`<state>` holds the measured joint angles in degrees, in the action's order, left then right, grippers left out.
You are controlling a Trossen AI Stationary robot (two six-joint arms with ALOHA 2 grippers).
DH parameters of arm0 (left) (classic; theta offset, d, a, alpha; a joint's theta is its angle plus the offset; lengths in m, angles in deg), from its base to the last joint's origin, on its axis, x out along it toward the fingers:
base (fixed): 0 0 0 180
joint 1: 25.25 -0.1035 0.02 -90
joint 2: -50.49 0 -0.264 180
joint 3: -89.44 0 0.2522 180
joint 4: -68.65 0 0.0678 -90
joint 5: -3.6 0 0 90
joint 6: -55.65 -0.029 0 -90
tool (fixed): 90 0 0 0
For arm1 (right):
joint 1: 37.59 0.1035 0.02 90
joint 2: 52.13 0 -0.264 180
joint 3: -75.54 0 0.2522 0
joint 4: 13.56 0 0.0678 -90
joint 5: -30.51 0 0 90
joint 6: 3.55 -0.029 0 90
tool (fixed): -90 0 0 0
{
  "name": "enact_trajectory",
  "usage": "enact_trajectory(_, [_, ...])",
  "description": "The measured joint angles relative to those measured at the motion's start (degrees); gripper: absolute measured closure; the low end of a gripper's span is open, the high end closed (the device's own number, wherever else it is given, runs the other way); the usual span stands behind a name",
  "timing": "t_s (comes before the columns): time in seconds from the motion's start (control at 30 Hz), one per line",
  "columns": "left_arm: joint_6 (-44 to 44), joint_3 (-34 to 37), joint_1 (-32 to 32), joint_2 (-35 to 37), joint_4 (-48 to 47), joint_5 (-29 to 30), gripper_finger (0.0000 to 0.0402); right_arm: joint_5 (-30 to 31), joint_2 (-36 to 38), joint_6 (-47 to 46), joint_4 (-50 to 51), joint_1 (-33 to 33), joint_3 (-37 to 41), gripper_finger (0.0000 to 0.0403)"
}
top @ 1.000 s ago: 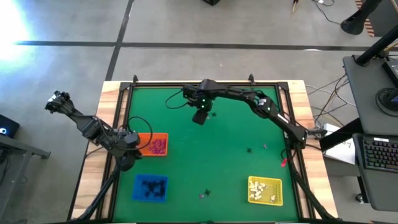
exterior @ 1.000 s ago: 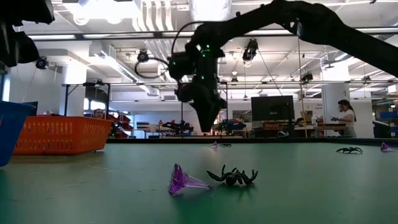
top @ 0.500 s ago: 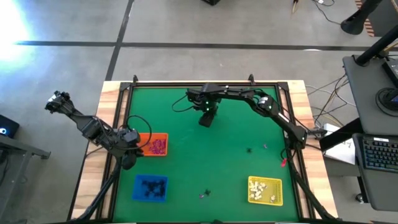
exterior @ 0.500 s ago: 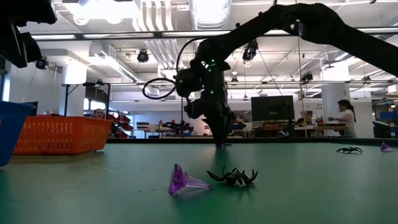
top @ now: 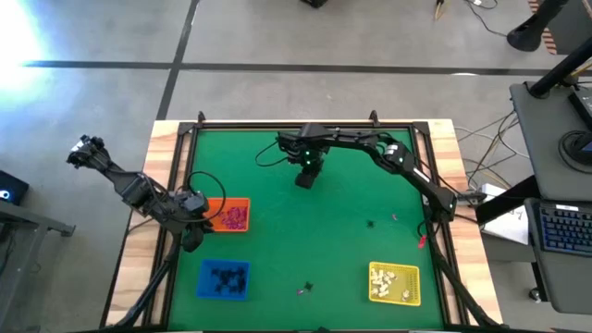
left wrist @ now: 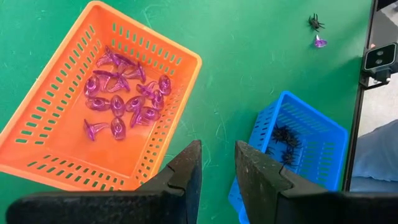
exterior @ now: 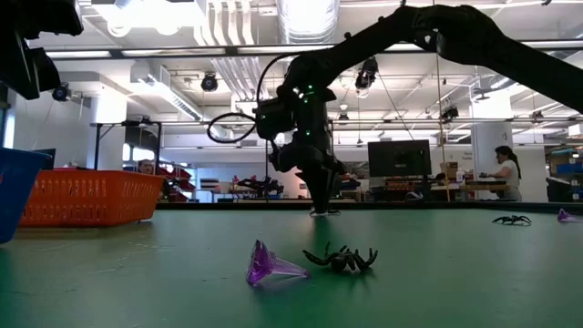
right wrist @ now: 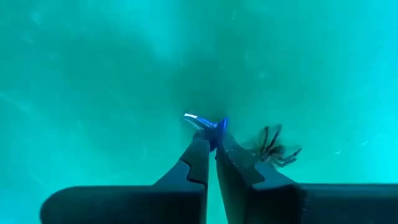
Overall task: Sort Halloween decoration
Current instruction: Put the violet witch hat toy into the orange bin
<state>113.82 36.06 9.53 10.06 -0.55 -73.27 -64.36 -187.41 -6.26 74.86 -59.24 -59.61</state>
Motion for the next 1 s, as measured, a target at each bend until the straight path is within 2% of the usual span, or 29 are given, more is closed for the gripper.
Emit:
enact_trajectory(0.2, [-0.5, 0.0, 0.0, 0.0, -0.1, -0.1, 0.0323, -0.3, 1.1, -1.8, 0.9, 0.0, -3.6, 0.0391])
enact_trajectory(0.37, [-0.6, 0.0, 0.0, 0.0, -1.6, -0.2, 0.0323, -6.1, 1.1, -4.3, 0.9, 1.0, -6.6, 0.0391])
enact_trajectory(0.47, [-0.6, 0.0, 0.0, 0.1, -3.1, -0.2, 0.0323, -7.2, 1.1, -6.4, -1.1, 2.8, -8.6, 0.0391])
enact_trajectory(0.57, [-1.2, 0.0, 0.0, 0.2, -3.1, -0.2, 0.0323, -8.4, 1.1, -8.4, -5.3, 5.3, -9.6, 0.0391])
enact_trajectory(0.7, [-2.6, 0.0, 0.0, 0.2, -3.1, -0.2, 0.0323, -13.7, 1.1, -12.5, -14.2, 8.5, -9.8, 0.0391])
enact_trajectory(1.0, [-5.6, 0.0, 0.0, 0.2, -3.1, -0.2, 0.0323, -15.1, 1.1, -24.2, -33.4, 12.6, -9.7, 0.0391])
